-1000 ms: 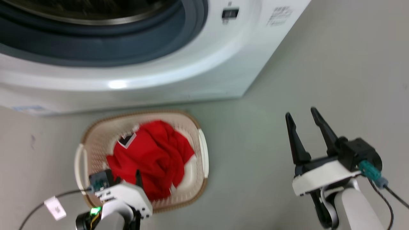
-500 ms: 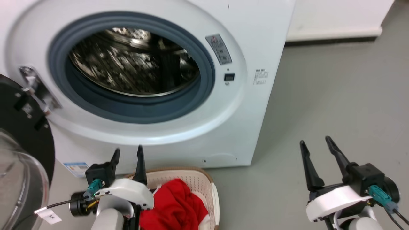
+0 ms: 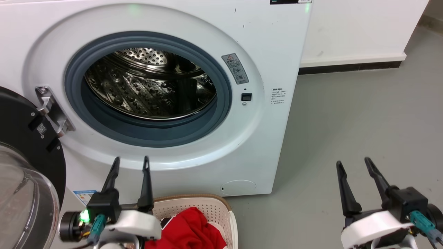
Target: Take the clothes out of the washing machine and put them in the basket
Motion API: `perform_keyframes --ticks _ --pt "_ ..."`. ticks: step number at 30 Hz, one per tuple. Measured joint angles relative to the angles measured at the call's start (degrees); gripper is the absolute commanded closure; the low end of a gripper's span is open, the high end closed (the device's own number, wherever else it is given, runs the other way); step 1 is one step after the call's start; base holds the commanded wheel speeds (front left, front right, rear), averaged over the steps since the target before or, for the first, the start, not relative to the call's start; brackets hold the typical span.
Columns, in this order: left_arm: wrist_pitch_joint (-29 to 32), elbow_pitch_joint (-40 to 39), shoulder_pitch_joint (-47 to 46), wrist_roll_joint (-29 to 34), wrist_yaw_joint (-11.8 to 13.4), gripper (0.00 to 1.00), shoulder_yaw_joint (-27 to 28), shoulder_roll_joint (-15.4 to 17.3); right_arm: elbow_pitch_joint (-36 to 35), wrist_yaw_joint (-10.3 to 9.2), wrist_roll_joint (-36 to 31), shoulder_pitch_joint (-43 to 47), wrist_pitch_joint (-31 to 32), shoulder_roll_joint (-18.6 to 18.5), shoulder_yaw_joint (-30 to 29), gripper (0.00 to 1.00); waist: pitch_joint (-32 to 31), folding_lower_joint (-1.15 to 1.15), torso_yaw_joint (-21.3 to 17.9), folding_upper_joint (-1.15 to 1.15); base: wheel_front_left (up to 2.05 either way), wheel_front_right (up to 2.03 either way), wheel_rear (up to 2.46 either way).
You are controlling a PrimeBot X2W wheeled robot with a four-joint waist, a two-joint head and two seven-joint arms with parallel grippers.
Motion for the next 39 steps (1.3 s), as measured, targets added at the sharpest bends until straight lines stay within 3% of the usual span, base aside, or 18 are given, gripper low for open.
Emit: perform_keyframes --ticks 13,32,33,39 --pt "1.9 -4.7 5.0 -0.3 0.7 0.00 -0.1 0.5 -0.6 -0.01 0.4 1.7 0.3 0.0 -0.7 0.00 -0.6 0.01 1.2 0.00 0.00 0.00 0.00" --pt "2.8 -5.7 6.1 -1.8 1.6 0.00 -0.6 0.9 -0.9 -0.01 0.8 2.0 0.7 0.0 -0.9 0.00 -0.7 0.01 2.0 0.00 0.00 0.00 0.00" --pt "2.8 -5.4 6.2 -1.8 1.6 1.00 -0.6 0.8 -0.5 0.00 0.9 2.0 0.7 0.0 -0.9 1.00 -0.7 0.01 2.0 0.00 0.00 0.00 0.00" --pt "4.4 -3.2 6.7 -6.2 1.1 1.00 0.2 0.5 1.0 0.00 5.7 2.7 0.9 0.0 -0.7 1.00 -0.6 0.01 2.2 0.00 0.00 0.00 0.00"
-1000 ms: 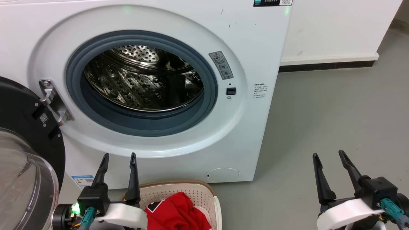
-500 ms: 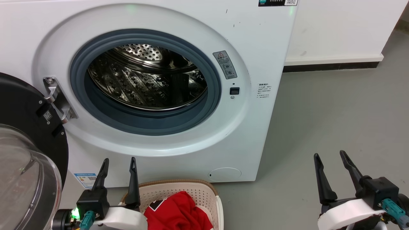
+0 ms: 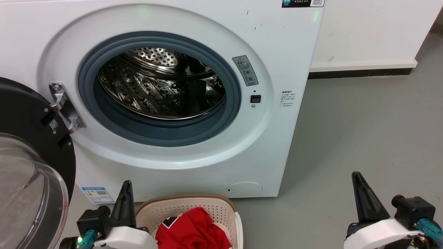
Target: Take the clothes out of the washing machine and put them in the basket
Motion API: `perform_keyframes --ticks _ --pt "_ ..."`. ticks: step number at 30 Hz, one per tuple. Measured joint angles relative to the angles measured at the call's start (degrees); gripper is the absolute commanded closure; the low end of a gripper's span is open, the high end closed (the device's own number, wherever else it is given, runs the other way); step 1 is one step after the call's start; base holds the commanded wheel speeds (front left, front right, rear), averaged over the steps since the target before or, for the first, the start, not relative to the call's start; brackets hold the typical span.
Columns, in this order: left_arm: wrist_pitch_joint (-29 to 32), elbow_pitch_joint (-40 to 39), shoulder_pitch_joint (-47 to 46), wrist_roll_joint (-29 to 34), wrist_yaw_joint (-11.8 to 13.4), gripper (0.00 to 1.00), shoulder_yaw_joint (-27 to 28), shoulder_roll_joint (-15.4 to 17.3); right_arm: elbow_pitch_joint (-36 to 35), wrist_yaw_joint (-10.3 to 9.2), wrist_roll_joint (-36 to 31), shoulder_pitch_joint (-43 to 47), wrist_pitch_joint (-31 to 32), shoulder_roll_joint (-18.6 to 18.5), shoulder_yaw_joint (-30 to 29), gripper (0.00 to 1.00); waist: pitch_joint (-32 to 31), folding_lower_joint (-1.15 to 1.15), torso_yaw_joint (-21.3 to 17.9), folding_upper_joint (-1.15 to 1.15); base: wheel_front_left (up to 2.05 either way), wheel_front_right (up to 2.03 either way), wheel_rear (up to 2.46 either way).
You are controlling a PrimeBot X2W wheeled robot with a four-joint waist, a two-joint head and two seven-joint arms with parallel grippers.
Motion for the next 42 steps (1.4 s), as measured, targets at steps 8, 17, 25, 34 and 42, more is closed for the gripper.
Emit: perform_keyframes --ticks 8,17,25,34,42 --pt "1.7 0.7 -0.5 -9.1 -1.1 1.00 1.0 -0.1 1.5 -0.01 9.9 -0.3 1.3 -0.2 -0.1 1.00 0.1 0.00 0.2 0.00 0.00 0.00 0.00" --pt "3.5 1.4 -1.2 -18.0 -2.3 1.00 1.8 -0.3 2.9 -0.01 19.5 -1.5 2.3 -0.6 -0.3 1.00 0.2 0.00 0.4 0.00 0.00 0.00 0.00" --pt "5.1 2.1 -1.9 -25.3 -3.3 1.00 2.8 -0.5 3.8 -0.01 27.4 -2.4 3.1 -0.8 -0.5 1.00 0.4 0.00 0.7 0.00 0.00 0.00 0.00" --pt "6.7 2.8 -2.8 -32.8 -4.1 1.00 3.6 -0.7 4.9 -0.01 35.4 -3.4 4.1 -1.0 -0.8 1.00 0.5 0.00 0.9 0.00 0.00 0.00 0.00" --pt "8.0 3.4 -3.5 -38.8 -5.0 1.00 4.4 -1.0 5.7 -0.01 41.8 -3.9 4.9 -1.1 -1.1 1.00 0.6 0.00 1.1 0.00 0.00 0.00 0.00"
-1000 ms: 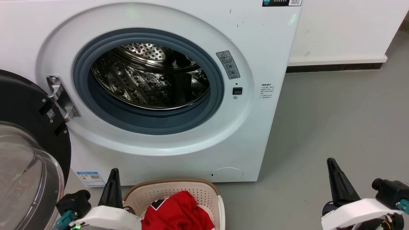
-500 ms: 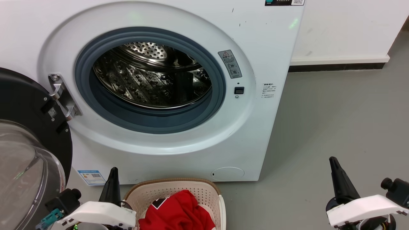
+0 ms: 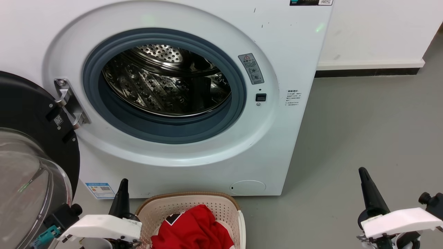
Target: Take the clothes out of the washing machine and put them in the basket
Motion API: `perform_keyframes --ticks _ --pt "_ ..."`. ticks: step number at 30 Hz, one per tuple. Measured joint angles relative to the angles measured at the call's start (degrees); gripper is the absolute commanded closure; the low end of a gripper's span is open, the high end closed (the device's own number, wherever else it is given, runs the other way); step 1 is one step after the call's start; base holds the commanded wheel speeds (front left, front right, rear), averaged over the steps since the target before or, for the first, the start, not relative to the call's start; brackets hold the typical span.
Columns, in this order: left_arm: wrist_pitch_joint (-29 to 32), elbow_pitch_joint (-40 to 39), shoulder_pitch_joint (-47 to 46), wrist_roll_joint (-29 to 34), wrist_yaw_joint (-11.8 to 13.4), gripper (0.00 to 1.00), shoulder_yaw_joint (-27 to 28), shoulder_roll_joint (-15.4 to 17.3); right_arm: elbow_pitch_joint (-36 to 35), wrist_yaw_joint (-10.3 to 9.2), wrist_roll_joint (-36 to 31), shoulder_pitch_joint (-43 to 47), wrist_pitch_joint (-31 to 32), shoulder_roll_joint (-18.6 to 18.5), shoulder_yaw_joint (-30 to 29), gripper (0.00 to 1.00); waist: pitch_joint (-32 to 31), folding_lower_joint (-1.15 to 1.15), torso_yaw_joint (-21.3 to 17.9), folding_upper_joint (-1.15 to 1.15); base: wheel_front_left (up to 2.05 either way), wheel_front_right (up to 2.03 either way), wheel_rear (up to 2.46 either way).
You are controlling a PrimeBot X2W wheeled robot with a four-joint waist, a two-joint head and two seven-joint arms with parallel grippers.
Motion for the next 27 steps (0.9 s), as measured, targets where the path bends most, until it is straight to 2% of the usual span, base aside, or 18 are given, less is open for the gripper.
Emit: perform_keyframes --ticks 27 --pt "3.9 1.7 -1.9 -17.3 -2.1 1.00 2.3 -0.4 2.5 -0.01 18.1 -2.3 2.6 -0.2 -1.2 1.00 0.4 0.00 0.7 0.00 0.00 0.00 0.00"
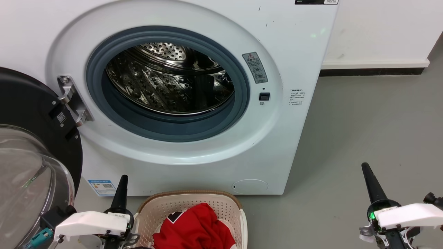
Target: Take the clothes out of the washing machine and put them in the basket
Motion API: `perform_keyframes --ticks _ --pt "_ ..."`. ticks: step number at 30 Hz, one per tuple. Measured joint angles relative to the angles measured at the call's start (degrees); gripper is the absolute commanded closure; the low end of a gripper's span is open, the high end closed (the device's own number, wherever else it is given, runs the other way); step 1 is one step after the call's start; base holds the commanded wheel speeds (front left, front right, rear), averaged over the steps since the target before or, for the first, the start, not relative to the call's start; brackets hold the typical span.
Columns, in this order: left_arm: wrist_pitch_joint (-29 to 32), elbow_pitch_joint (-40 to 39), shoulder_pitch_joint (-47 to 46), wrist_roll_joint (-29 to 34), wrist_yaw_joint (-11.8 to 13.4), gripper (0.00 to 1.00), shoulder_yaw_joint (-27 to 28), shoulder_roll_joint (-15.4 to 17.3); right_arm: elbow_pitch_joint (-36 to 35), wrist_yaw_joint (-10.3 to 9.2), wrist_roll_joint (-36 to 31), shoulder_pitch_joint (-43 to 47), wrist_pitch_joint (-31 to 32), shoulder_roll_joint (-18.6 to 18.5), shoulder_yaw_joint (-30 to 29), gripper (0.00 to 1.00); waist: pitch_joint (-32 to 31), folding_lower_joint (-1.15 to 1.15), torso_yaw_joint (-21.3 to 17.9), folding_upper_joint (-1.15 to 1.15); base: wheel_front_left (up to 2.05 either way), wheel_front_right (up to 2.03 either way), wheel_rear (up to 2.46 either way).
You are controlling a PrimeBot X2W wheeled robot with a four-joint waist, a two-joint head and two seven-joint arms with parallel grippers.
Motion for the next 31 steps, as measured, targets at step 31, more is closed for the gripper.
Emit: perform_keyframes --ticks 31 --pt "3.3 1.5 -1.9 -15.2 -2.1 1.00 1.9 -0.4 2.2 0.00 15.4 -2.0 2.5 0.0 -1.3 1.00 0.4 0.00 0.8 0.00 0.00 0.00 0.00"
